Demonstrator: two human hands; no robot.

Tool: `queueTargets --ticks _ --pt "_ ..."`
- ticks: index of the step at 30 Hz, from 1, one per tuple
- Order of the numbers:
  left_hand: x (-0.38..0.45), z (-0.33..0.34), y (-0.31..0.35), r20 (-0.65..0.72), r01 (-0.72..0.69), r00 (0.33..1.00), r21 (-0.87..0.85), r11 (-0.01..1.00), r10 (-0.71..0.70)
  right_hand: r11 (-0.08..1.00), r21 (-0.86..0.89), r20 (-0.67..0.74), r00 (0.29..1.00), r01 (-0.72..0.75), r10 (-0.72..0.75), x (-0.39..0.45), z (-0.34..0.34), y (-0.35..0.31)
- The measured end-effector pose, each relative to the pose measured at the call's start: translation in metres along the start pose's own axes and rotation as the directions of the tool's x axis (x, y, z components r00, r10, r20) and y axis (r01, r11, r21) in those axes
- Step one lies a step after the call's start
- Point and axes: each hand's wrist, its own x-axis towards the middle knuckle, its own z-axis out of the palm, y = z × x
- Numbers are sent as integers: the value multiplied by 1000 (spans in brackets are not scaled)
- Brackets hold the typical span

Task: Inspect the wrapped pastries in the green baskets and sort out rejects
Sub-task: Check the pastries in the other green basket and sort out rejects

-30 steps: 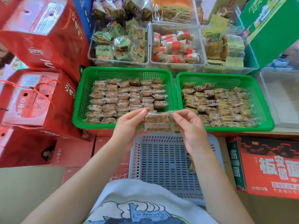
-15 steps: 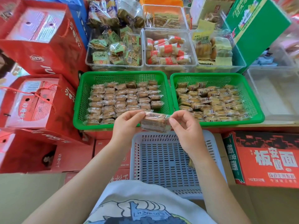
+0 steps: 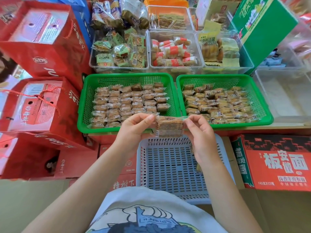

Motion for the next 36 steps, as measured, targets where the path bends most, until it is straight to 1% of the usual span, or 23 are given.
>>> queueTargets --ticks 2,3,7,10,12,13,15,17,19,21,23,24,25,27,29,31,33,34,36 --pt "0 -3 3 18 -1 1000 18 1000 1 999 49 12 1000 -7 6 -2 1 -2" --pt "0 -5 5 25 -6 1000 46 999 5 999 44 13 1000 11 -12 -2 1 -2" --pt "0 -11 12 6 -62 998 176 983 62 981 -110 10 988 157 -157 -4 2 -6" --pt "0 -11 10 -13 -62 998 165 984 65 958 -176 44 974 227 -223 -6 4 -9" --pt "1 -10 7 -11 -17 1000 104 994 18 948 -191 72 967 253 -244 -9 7 -11" --pt "0 -9 5 6 4 1000 76 997 -5 946 -195 85 966 258 -246 -10 8 -11" --pt "-1 -8 4 24 7 1000 96 995 -10 941 -210 108 963 265 -247 -12 11 -11" --pt "-3 -7 4 7 -7 1000 131 991 6 939 -210 126 960 271 -249 -14 12 -11" --pt "-2 -6 4 -24 -19 999 108 994 22 945 -191 137 961 265 -242 -15 13 -11" --pt "-2 -4 3 -33 -15 999 105 994 19 949 -190 120 966 250 -230 -14 14 -12" --pt "-3 -2 3 4 13 1000 46 999 -13 959 -184 55 976 216 -210 -11 14 -12" --pt "-4 -2 5 46 31 998 2 1000 -31 968 -174 14 983 182 -183 -9 14 -13" --pt "-5 -2 6 93 50 995 -32 998 -47 978 -155 -24 989 140 -145 -7 14 -14" --pt "-6 -4 9 154 70 986 -43 997 -63 993 -113 -79 995 45 -54 -4 13 -15" --pt "-5 -5 9 149 86 986 -58 995 -76 995 -89 -63 998 -37 31 -2 13 -16" --pt "-3 -6 9 102 113 990 -132 985 -100 996 -50 43 996 -77 80 -1 11 -15" --pt "0 -8 8 75 149 988 -212 966 -136 999 -20 141 989 -43 45 0 9 -13" --pt "0 -8 9 67 163 986 -239 957 -151 999 -33 158 987 -1 6 0 8 -12" --pt "2 -10 10 56 184 983 -268 946 -176 991 -86 137 986 104 -92 -1 8 -11"
